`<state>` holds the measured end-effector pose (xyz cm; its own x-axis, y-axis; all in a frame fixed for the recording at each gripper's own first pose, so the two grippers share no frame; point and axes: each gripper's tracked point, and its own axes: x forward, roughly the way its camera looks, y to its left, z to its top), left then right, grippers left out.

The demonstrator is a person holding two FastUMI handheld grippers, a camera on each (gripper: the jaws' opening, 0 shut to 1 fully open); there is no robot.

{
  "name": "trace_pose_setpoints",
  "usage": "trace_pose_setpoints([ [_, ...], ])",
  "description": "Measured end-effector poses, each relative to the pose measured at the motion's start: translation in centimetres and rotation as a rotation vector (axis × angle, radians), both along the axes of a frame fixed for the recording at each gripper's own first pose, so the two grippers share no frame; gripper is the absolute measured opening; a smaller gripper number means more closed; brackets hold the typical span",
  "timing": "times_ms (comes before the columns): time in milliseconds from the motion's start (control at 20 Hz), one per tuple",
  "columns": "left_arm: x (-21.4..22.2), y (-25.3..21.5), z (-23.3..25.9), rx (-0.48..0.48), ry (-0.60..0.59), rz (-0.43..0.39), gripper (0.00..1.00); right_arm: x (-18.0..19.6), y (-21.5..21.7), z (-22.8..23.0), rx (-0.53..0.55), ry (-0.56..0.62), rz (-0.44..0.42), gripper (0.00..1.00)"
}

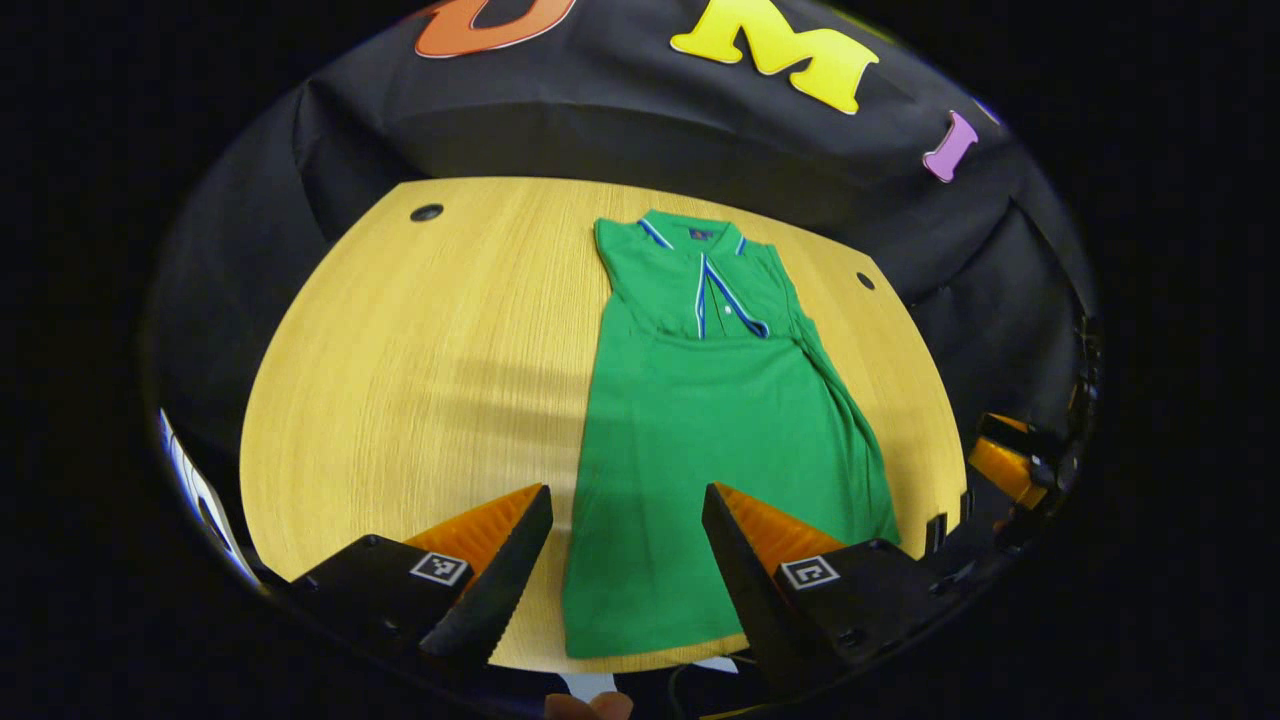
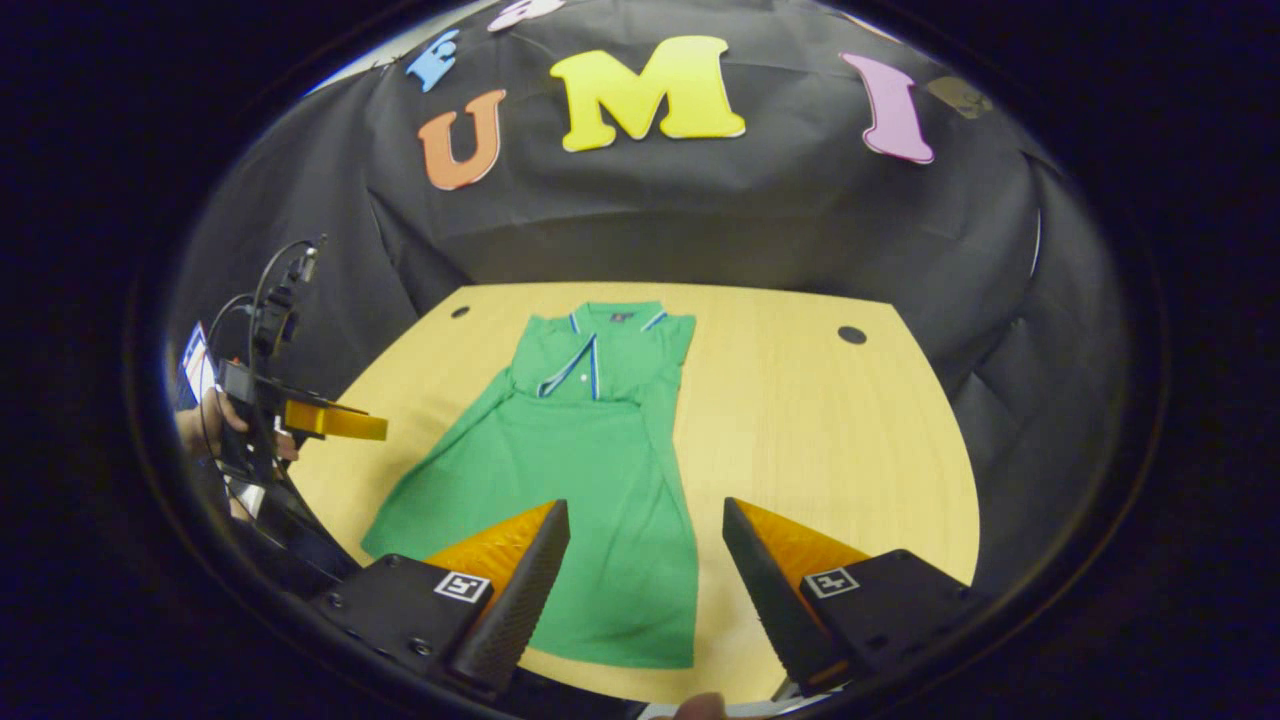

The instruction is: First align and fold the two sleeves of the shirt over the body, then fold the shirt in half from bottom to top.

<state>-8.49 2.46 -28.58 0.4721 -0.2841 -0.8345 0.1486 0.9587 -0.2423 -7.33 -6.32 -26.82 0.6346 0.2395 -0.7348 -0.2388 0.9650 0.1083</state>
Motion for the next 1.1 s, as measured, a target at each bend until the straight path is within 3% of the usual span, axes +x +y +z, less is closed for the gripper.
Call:
trace_pose_setpoints([
  [50,-1.9,0.7,-0.8,0.015,0.018,-0.008,0.98,-1.0,-0.4,-1.2,-0.008,0.033,0.003,0.93],
  [150,-5.0,2.2,-2.8,0.087,0.031,-0.051,0.98,-3.2,-1.3,-3.4,-0.043,0.094,0.011,0.98],
  [200,-6.4,2.9,-3.9,0.130,0.039,-0.081,0.98,-4.4,-1.9,-4.7,-0.074,0.132,0.026,0.93],
  [500,-9.6,2.4,-6.7,0.131,0.072,-0.110,0.98,-10.3,-2.7,-10.1,-0.184,0.265,0.111,0.93],
  [750,-11.0,3.4,-8.5,0.161,0.092,-0.126,0.98,-10.3,-2.5,-11.5,-0.219,0.281,0.146,1.00],
  [900,-11.3,3.0,-9.1,0.149,0.109,-0.139,0.98,-10.2,-2.7,-11.9,-0.208,0.286,0.132,1.00],
  [1100,-11.1,3.2,-9.4,0.202,0.098,-0.199,0.97,-10.2,-3.1,-12.9,-0.200,0.316,0.127,0.98],
])
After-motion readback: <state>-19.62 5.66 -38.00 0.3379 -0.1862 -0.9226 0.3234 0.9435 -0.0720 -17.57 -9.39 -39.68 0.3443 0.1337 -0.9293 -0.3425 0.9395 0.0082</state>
